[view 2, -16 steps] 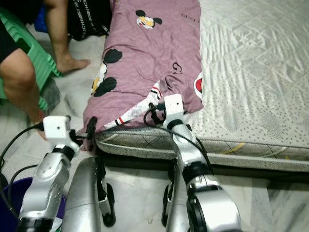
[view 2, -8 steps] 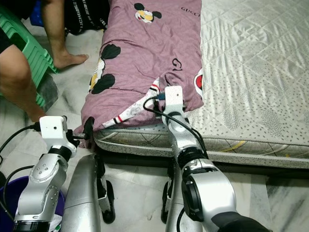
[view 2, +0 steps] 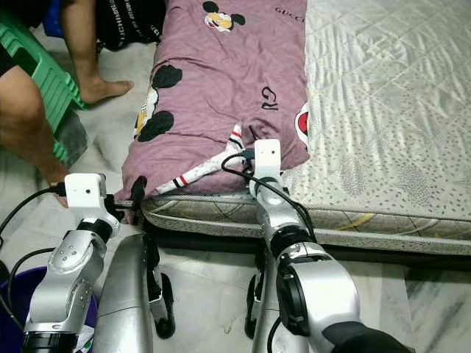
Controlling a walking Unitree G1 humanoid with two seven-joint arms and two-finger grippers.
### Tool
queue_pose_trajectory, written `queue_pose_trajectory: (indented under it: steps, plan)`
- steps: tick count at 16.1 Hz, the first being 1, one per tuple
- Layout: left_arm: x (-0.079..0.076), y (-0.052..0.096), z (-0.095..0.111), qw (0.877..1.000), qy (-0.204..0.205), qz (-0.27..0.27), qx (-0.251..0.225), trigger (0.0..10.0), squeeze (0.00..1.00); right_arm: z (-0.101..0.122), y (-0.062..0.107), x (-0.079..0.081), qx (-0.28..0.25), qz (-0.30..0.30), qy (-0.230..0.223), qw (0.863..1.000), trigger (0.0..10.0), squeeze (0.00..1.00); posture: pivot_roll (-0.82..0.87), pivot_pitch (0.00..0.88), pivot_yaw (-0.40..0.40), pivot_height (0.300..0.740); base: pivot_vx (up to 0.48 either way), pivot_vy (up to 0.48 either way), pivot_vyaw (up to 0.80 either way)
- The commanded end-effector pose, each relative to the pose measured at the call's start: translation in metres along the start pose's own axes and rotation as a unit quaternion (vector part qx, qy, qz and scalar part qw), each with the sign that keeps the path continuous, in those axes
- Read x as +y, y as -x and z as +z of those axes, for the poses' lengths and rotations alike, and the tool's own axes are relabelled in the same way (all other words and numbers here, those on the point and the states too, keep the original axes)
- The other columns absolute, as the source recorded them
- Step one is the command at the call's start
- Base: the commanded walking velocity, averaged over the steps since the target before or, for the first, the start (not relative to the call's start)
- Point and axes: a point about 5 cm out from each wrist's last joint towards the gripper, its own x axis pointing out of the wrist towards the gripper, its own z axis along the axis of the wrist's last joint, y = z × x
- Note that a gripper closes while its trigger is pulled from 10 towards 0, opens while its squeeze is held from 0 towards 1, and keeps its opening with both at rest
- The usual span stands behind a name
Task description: Clean up the room
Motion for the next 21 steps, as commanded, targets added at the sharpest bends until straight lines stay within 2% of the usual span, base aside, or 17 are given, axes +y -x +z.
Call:
queue_pose_trajectory:
  steps: [1,4,8,12,15,17,18,20,21]
  plan:
    - [0.002,0.003,-0.002,1.000,-0.003,0.007,0.007,10.0,0.00,-0.015,0.003,-0.001,0.032,-0.008,0.000,0.999,0.0,0.00,0.16,0.291,-0.026,0.554,0.000,0.000,0.00]
    - [0.000,0.002,-0.003,1.000,-0.002,0.007,0.008,10.0,0.00,-0.018,0.004,-0.002,0.039,-0.011,-0.004,0.999,0.0,0.00,0.16,0.289,-0.026,0.554,0.000,0.000,0.00]
    - [-0.001,-0.001,-0.002,1.000,0.001,0.006,0.006,10.0,0.00,-0.023,0.005,-0.010,0.046,-0.026,-0.017,0.998,0.0,0.00,0.15,0.285,-0.029,0.554,0.000,0.000,0.00]
    - [-0.002,-0.003,-0.003,1.000,0.005,0.008,0.006,10.0,0.00,-0.026,0.005,-0.016,0.049,-0.028,-0.059,0.997,0.0,0.00,0.14,0.273,-0.028,0.554,0.000,0.000,0.00]
    - [-0.003,-0.006,-0.003,1.000,0.007,0.004,0.005,10.0,0.00,-0.029,0.008,-0.023,0.037,-0.019,-0.073,0.996,0.0,0.00,0.11,0.258,-0.022,0.554,0.000,0.000,0.00]
    - [-0.005,-0.009,-0.004,1.000,0.009,0.000,0.006,10.0,0.00,-0.033,0.011,-0.031,0.032,-0.017,-0.071,0.997,0.0,0.00,0.09,0.256,-0.022,0.554,0.000,0.000,0.00]
    - [-0.009,-0.012,-0.005,1.000,0.014,-0.006,0.006,10.0,0.00,-0.040,0.018,-0.040,0.029,-0.014,-0.067,0.997,0.0,0.00,0.07,0.255,-0.021,0.554,0.000,0.000,0.00]
    - [-0.014,-0.013,-0.006,1.000,0.018,-0.010,0.008,10.0,0.00,-0.045,0.025,-0.046,0.023,-0.007,-0.062,0.998,0.0,0.00,0.05,0.255,-0.022,0.554,0.000,0.000,0.00]
    - [-0.017,-0.014,-0.009,1.000,0.021,-0.014,0.010,10.0,0.00,-0.044,0.033,-0.047,-0.002,0.013,-0.053,0.999,0.0,0.00,0.03,0.251,-0.025,0.554,0.000,0.000,0.00]
